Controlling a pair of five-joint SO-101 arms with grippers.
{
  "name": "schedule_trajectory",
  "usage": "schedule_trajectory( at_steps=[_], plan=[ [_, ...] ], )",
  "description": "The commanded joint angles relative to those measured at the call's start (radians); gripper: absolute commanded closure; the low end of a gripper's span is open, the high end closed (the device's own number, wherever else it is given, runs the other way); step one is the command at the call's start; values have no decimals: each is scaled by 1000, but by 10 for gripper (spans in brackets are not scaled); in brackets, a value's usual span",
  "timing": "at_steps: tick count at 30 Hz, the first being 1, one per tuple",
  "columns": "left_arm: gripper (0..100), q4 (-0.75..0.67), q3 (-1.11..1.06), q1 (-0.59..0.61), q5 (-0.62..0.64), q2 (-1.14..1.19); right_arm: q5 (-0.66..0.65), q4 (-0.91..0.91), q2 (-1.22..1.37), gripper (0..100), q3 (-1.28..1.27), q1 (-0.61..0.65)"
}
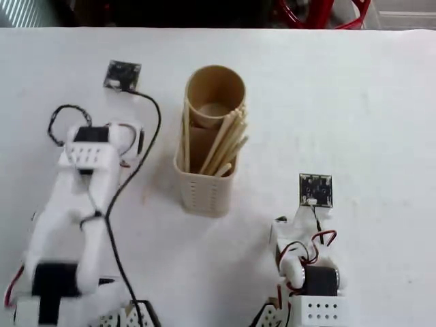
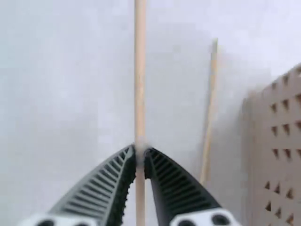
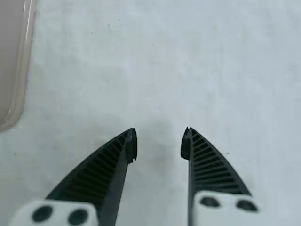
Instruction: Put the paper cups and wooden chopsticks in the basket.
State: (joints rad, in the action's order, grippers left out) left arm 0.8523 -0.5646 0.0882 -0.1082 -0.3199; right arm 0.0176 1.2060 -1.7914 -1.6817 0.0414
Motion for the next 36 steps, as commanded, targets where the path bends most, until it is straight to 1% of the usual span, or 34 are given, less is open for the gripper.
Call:
schedule_trajectory(
  at_steps=[1,4,7,12,16,18,22,32,36],
  plan=[
    [977,-40,-3,-44,9,-358,-8,7,-10,839,-9,4],
    [977,-77,55,-91,8,-547,-8,7,-10,839,-9,4],
    [977,-95,186,-180,8,-633,-8,7,-10,839,-9,4],
    [977,-94,397,-401,11,-598,-8,7,-10,839,-9,4],
    [977,-72,437,-575,9,-539,-8,7,-8,839,-9,4],
    [977,-64,430,-622,8,-518,-8,7,-8,839,-9,10],
    [977,-91,416,-638,8,-504,-8,7,-8,839,-9,10],
    [975,-78,413,-634,12,-499,-8,7,-8,839,-9,4],
    [906,-58,414,-631,14,-499,-8,7,-8,839,-9,4]
  ],
)
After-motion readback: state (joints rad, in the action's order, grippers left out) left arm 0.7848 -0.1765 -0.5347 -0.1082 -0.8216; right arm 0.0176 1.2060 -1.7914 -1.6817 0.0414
